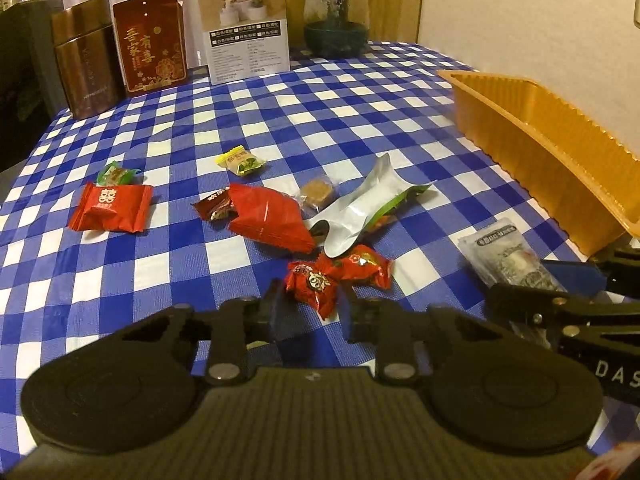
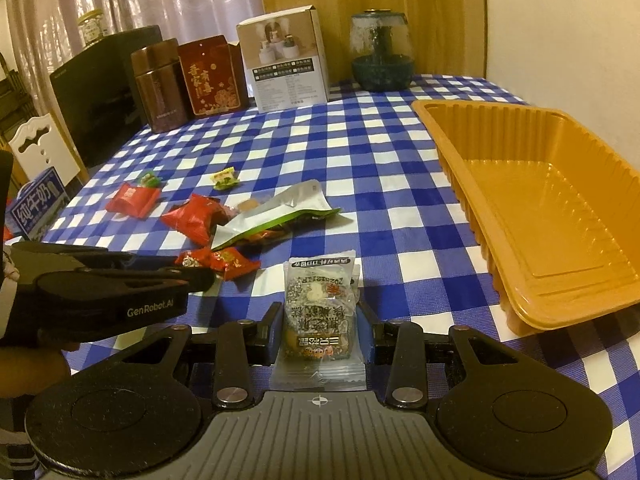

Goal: Organize snacks
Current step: 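Lift the packaged cake with the right tool and carry it over the orange tray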

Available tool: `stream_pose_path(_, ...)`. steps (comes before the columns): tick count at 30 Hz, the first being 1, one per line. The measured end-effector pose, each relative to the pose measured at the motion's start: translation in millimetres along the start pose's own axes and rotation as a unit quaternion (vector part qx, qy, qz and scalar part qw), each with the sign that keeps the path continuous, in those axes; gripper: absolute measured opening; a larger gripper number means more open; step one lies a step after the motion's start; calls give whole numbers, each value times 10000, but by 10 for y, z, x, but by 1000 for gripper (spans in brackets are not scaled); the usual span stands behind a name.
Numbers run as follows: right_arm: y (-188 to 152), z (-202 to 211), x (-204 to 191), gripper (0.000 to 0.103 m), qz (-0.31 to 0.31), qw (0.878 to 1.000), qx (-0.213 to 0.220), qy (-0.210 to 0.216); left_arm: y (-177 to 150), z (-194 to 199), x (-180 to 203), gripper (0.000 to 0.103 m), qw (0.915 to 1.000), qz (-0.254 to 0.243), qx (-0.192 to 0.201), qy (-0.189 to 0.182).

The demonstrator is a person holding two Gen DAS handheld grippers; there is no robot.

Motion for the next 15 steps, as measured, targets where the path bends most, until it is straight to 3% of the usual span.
stream_pose_path(15,92,178,-51,38,131,9997,186,-44,-22,375,22,22,9997,144,181,104)
Point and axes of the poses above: each gripper's, at about its wrist camera, not at the fingertips, and z roughly against the way its jaws point, x to its right, y to its top, the point moved 2 cm from there along -z, roughly the way its jaws point, and after that the axes turned 10 degrees about z, right-handed, at the moved point
